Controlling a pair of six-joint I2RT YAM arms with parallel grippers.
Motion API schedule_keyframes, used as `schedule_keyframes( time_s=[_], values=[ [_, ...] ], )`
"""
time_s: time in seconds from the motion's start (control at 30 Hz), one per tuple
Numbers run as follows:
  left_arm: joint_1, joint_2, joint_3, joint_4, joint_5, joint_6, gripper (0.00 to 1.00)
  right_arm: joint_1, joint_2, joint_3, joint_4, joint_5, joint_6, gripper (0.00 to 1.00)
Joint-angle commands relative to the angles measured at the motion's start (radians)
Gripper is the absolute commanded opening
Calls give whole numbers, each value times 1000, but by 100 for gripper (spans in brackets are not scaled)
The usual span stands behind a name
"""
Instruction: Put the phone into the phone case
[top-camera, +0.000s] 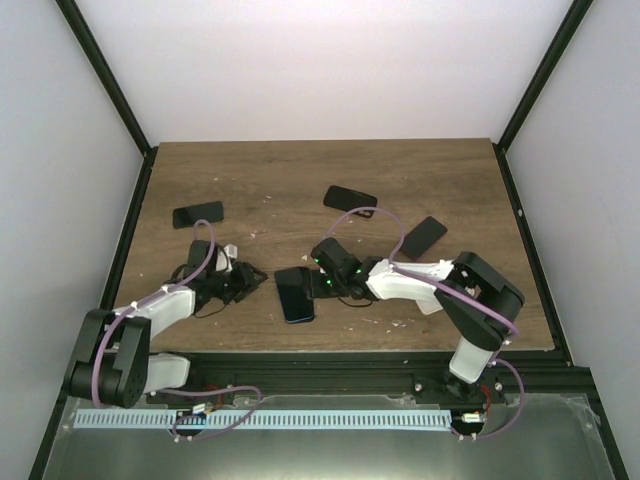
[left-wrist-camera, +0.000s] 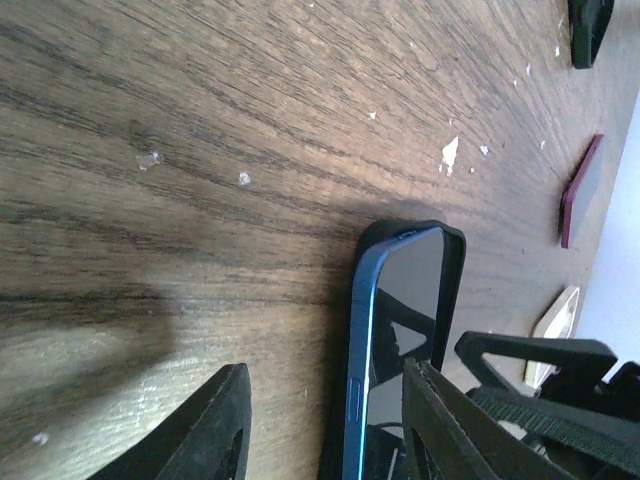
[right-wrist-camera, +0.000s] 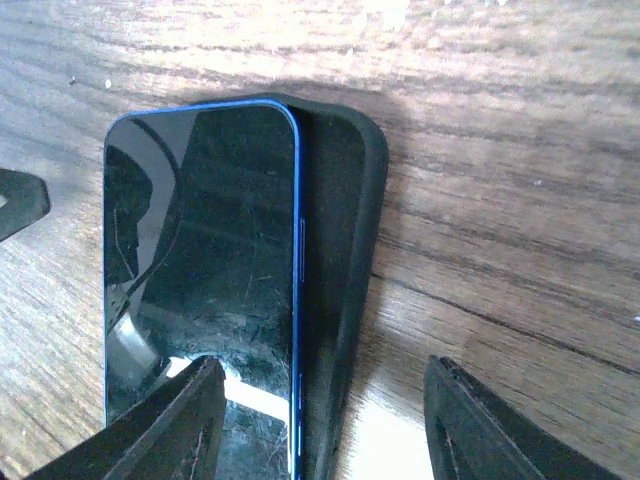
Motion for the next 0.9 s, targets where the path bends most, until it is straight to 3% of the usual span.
schedule_keyframes(
  time_s=[0.0, 0.47, 0.87],
  values=[
    [-8, 52, 29, 74, 33, 20, 42, -16, -1, -23, 107, -99, -2, 55],
    [-30, 202, 30, 211, 101, -12, 31, -23, 44, -34, 118, -81, 24, 44],
    [-37, 235, 57, 208, 113, 20, 18, -24, 67, -45, 139, -82, 11, 32]
  ],
)
